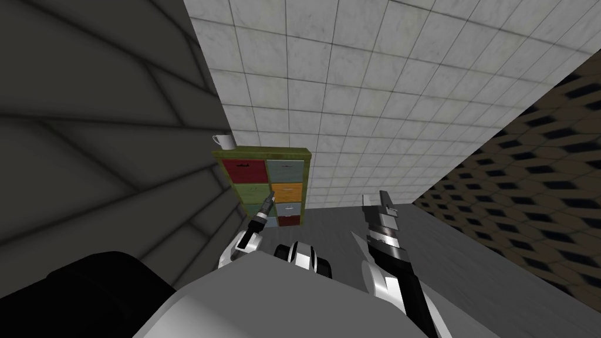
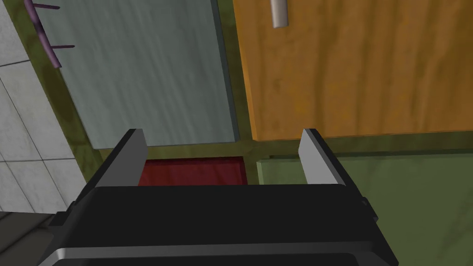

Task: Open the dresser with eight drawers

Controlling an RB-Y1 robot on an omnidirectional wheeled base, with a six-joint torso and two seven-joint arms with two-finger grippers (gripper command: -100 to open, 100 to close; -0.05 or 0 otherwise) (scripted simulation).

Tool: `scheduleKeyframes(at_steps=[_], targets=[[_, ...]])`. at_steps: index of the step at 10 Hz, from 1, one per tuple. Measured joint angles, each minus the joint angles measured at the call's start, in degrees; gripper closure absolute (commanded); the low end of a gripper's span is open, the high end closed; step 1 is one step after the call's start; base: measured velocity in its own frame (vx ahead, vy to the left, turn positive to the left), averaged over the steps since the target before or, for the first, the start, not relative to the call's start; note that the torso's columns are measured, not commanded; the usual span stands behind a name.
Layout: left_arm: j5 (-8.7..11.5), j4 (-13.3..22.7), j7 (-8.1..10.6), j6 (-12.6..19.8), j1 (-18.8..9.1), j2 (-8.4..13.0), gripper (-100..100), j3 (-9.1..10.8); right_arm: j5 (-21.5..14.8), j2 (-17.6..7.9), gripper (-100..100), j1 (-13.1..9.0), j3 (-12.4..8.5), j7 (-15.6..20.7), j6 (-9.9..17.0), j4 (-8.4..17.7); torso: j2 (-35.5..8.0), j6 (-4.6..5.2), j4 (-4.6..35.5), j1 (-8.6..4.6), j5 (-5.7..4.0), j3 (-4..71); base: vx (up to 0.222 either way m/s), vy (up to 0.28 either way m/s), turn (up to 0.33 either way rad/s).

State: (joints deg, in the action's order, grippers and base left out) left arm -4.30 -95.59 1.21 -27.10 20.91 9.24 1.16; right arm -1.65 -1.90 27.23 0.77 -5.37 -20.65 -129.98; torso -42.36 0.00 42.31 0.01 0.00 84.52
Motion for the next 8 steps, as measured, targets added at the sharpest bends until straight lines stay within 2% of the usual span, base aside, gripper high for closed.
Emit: scheduleKeyframes(at_steps=[5, 8], targets=[[0.42, 5.44, -0.19, -1.23, -1.49, -2.8, -100, 0.75, 0.0, 0.0, 0, 0.0, 0.0, 0.0, 0.0, 0.0, -0.01, 0.01, 0.0, -0.04, -0.02, 0.0, 0.105, -0.033, 0.008], [0.61, 7.97, -0.29, -1.93, -2.09, -6.49, -100, 1.08, 0.0, 0.0, 0, 0.0, 0.0, 0.0, 0.0, 0.0, 0.05, 0.0, -0.02, 0.01, 0.0, 0.03, 0.075, -0.023, 0.004]])
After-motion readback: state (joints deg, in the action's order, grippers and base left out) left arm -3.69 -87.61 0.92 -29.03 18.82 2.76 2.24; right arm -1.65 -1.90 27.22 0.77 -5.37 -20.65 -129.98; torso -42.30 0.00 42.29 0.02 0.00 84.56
